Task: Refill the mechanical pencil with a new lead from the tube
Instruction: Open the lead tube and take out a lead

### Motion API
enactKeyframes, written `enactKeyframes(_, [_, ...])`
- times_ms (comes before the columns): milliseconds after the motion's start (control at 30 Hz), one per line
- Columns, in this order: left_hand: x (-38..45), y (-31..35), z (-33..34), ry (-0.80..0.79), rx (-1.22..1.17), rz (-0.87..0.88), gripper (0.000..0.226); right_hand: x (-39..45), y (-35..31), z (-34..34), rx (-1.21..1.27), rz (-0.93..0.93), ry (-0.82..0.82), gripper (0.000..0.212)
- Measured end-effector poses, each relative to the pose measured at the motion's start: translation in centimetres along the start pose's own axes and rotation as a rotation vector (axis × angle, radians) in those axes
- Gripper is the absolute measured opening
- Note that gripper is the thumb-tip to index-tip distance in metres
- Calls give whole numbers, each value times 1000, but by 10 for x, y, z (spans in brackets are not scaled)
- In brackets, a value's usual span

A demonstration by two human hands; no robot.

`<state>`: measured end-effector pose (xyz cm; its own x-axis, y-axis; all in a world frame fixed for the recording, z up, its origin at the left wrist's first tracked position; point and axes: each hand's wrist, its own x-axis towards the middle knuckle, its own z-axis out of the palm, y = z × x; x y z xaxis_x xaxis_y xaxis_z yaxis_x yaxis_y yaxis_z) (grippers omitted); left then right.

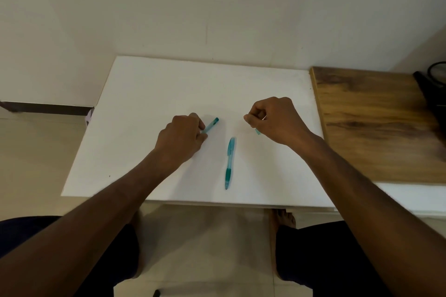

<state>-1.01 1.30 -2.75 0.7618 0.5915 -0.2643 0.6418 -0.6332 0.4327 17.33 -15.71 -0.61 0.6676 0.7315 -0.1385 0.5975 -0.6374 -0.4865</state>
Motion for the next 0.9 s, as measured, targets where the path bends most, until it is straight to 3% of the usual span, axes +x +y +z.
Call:
enactKeyframes(167, [0,-2,2,-19,-54,5,19,-2,-5,3,48,-16,6,19])
enactKeyframes(367, [-5,8,1,-53,-334,85,14,-2,-18,1,430,85,-92,23])
enactKeyframes(500, [-12,8,-1,-84,-347,134,13,-3,-23,3,576,87,-139,13])
enactKeyframes(667, [-13,8,-2,-53,-446,157,22,-1,-25,8,566,89,-135,9])
enactKeyframes(800, [-8,15,-4,64,-525,185,23,-1,-28,11,599,81,-176,9])
enactKeyframes(900, [-6,13,-4,34,-522,182,20,-1,-27,9,609,121,-227,12])
